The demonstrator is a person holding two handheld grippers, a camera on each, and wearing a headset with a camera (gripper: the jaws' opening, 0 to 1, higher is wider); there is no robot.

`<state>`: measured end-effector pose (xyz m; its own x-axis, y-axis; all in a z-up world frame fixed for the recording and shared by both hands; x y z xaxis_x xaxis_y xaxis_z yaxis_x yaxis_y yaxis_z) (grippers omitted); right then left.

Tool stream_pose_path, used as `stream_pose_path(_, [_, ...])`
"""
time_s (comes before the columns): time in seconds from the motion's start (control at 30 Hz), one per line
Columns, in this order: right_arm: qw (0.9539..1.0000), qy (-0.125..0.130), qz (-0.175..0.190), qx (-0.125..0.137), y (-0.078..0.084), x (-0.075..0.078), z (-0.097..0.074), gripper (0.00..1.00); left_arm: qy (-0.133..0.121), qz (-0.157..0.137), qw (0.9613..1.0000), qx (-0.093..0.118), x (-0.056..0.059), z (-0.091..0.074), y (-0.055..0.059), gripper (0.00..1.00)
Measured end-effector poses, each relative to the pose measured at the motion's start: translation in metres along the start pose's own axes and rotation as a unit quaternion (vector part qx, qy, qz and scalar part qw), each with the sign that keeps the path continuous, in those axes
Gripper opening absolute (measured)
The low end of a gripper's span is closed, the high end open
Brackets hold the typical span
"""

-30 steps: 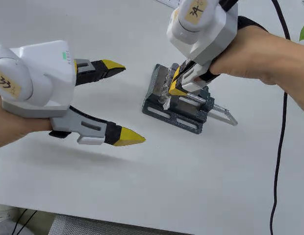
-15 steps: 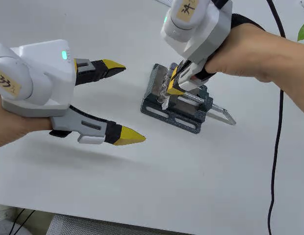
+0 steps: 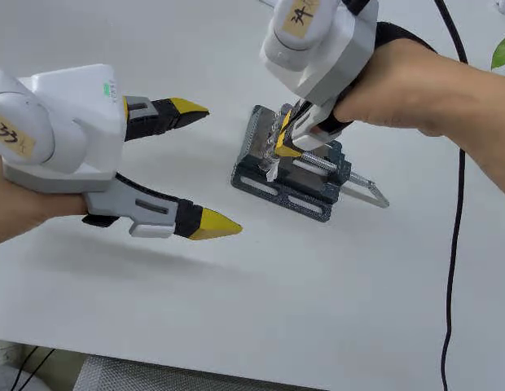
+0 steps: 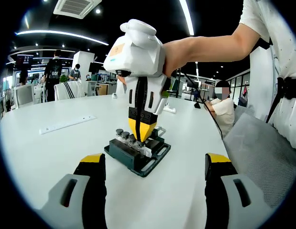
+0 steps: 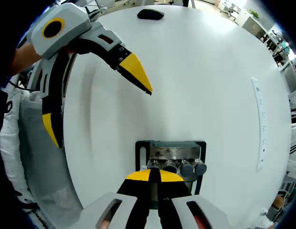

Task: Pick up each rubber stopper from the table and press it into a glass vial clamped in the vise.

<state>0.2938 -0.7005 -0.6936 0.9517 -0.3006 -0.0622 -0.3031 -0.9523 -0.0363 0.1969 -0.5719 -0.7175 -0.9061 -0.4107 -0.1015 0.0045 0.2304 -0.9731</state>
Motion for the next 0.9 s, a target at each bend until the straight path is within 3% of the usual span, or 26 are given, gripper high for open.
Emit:
stream_pose_path(0.43, [0.9999, 0.009, -0.008, -0.004, -0.002, -0.003, 0.002, 0.0, -0.003, -0.002, 1.0, 0.0, -0.004, -0.004, 0.002, 0.83])
stream_pose_path(0.7, [0.9993, -0.012, 0.016, 0.033, 0.006, 0.001, -0.001, 0.0, -0.006, 0.0, 1.0, -0.005, -0.004, -0.007, 0.002, 0.84])
stream_pose_path(0.9, [0.9963, -0.025, 0.04, 0.072, 0.011, 0.003, 0.002, 0.0, -0.007, 0.0, 1.0, -0.004, -0.006, -0.007, 0.003, 0.84])
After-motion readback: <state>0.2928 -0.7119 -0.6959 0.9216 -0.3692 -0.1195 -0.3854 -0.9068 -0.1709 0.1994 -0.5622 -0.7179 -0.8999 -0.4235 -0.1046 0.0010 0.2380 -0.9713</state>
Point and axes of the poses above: the centre of the closed fingertips' face, and the gripper's own axes: z roughly forward along the fingers, x roughly to its right, y roughly out of its underside, the point moved 9 cm from there along -z, roughly backward along the fingers, and after that the axes turned 15 degrees about z, right-handed, at the moved point
